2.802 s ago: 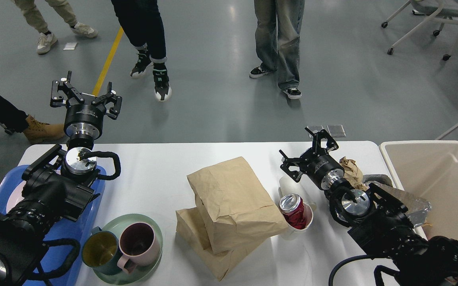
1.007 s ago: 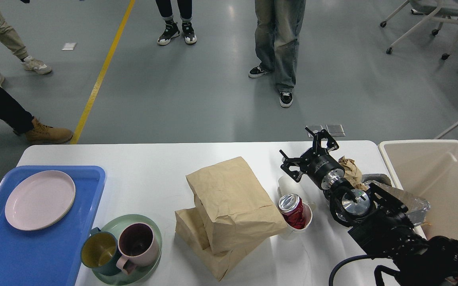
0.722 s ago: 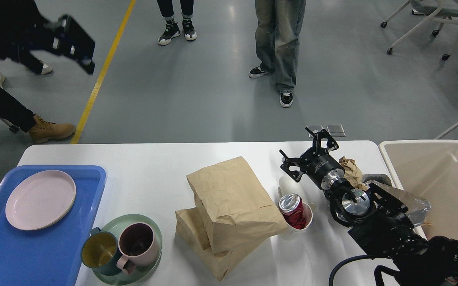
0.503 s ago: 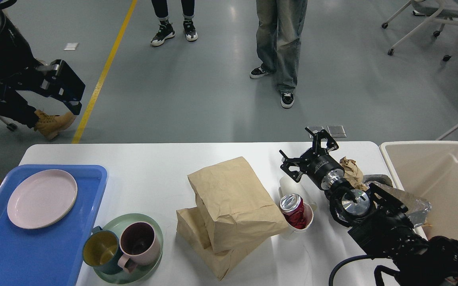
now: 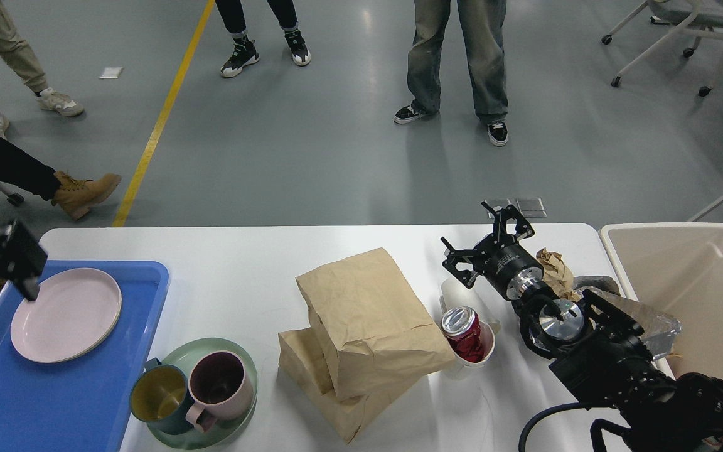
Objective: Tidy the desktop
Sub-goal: 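Lower the left gripper toward the small dark cup beside the green plate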
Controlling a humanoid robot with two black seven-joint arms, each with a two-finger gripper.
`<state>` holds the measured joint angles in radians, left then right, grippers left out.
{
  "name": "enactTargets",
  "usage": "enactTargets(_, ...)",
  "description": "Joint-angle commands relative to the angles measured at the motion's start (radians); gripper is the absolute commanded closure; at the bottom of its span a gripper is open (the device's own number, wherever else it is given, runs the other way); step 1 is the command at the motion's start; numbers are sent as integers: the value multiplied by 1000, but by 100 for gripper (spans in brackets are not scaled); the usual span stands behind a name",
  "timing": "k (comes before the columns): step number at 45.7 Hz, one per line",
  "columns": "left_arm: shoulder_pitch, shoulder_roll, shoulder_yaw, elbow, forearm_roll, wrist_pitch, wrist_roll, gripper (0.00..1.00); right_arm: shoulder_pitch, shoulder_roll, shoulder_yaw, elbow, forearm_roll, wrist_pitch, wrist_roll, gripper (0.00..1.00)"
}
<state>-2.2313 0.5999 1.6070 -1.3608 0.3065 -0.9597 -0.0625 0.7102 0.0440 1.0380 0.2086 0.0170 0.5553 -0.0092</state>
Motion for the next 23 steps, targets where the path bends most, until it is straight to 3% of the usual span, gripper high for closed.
enactTargets(1, 183, 73, -82, 11, 16, 0, 73, 3, 0, -1, 1, 0, 0, 0, 0, 0)
enactTargets(10, 341, 175, -314, 14, 170, 30, 151, 3, 0, 0, 1, 0, 0, 0, 0, 0)
enactTargets(23, 369, 172, -458, 38, 345, 32, 165, 3, 0, -1, 1, 0, 0, 0, 0, 0)
